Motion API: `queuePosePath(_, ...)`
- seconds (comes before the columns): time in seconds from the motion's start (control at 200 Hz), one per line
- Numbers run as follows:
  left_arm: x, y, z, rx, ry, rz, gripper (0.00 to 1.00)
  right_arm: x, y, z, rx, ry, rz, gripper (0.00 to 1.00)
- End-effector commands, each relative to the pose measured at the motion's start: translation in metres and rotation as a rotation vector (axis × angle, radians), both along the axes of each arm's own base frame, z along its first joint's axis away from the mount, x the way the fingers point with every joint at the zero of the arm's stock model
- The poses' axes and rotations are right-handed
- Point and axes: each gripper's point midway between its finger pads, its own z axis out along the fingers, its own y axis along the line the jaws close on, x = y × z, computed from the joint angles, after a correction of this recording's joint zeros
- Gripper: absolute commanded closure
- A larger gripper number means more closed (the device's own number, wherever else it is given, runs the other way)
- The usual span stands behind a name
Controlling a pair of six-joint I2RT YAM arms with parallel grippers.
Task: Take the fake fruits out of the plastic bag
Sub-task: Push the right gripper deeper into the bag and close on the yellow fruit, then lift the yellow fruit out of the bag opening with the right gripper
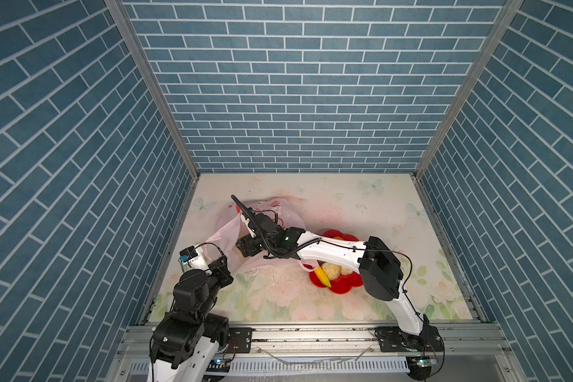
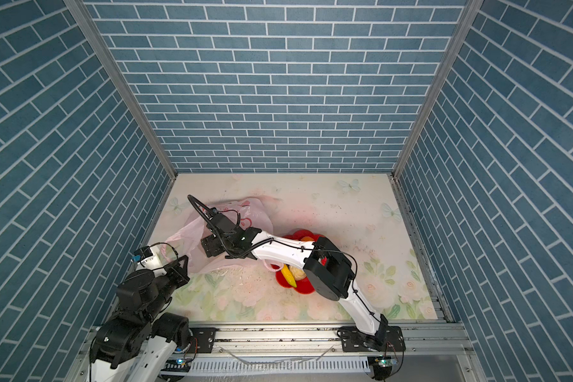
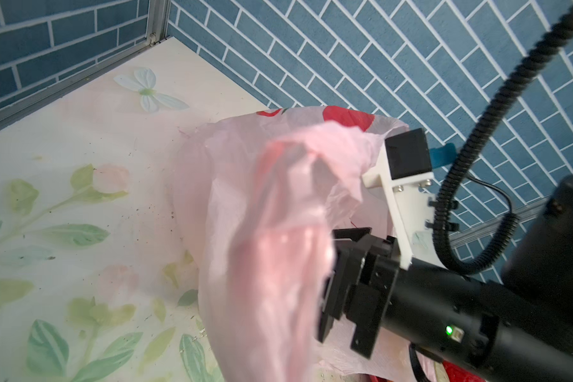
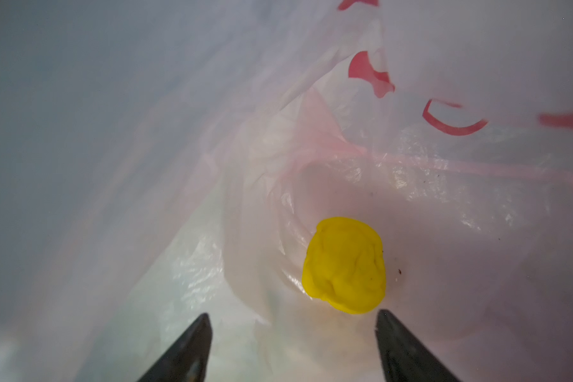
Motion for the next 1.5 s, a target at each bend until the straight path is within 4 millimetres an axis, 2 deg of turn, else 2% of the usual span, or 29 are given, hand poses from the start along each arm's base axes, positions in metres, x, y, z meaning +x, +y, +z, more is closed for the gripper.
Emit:
queuePosePath(0.0,-0.009,-0.001,-0.014,-0.003,0.043,-0.014,0.97,0.015,0.011,-0.005,0.020,0.017,-0.043,0.12)
queuePosePath(0.15,-0.012,-0.002,-0.017,-0.019,0.046,-0.020,0.97,0.018,0.020,-0.015,0.011,0.032,-0.040,0.07)
queuePosePath(0.305,-0.013,-0.004,-0.020,-0.028,0.055,-0.024,0.97,0.021,0.028,-0.024,0.005,0.052,-0.030,0.07)
queuePosePath(0.65,-0.013,-0.004,-0.025,-0.034,0.064,-0.021,0.97,0.028,0.027,-0.053,-0.036,0.106,-0.023,0.08)
queuePosePath(1.06,-0.011,-0.004,-0.031,-0.039,0.074,-0.017,0.97,0.026,0.027,-0.080,-0.080,0.145,-0.013,0.09)
queuePosePath(1.29,-0.011,-0.004,-0.033,-0.037,0.077,-0.016,0.97,0.026,0.026,-0.092,-0.095,0.164,-0.014,0.17)
queuePosePath(1.495,-0.010,-0.004,-0.034,-0.037,0.077,-0.016,0.97,0.029,0.026,-0.090,-0.091,0.164,-0.017,0.28)
